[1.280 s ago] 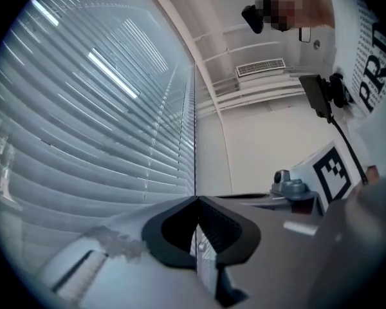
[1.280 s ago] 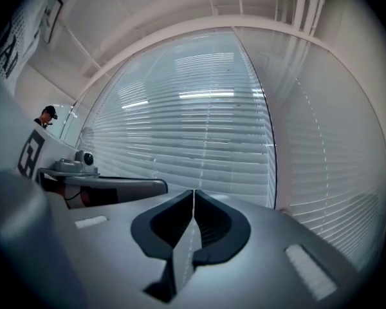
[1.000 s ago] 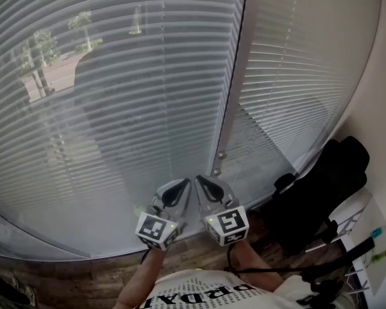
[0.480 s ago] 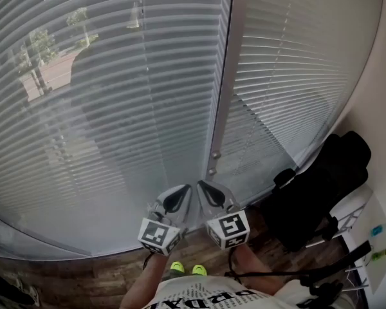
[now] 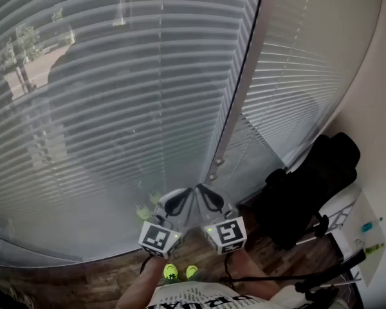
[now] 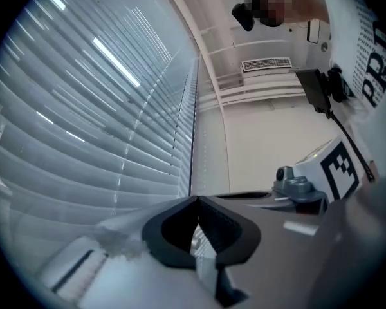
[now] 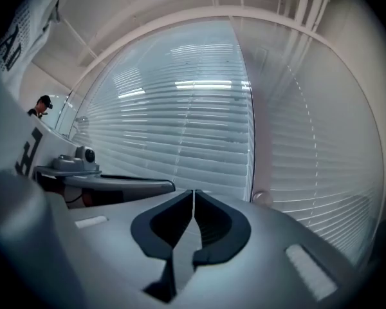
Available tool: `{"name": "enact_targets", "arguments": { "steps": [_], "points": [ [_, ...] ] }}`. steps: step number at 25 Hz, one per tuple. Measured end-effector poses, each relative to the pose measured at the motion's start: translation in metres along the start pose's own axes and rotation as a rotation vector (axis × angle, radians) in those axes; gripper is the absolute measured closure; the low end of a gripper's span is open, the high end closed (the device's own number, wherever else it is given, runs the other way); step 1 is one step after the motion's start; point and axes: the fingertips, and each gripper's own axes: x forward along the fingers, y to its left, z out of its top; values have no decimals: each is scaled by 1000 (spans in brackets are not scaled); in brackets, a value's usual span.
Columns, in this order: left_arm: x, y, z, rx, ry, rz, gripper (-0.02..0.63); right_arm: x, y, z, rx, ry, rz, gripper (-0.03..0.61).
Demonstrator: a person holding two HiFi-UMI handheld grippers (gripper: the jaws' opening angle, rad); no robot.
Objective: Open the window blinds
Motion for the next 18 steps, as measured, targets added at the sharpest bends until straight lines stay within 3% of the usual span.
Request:
{"name": "enact_targets", "arguments": {
  "steps": [5, 11, 18],
  "points": [
    [6, 9, -19, -27, 24, -1, 618, 7, -1, -13, -47, 6, -17, 545],
    [26, 17, -2, -17, 13, 30, 618, 14, -28, -1, -72, 0, -22, 512],
    [47, 18, 2, 7, 4, 42, 618, 15, -73, 2, -110, -7, -102, 512]
  ]
}}
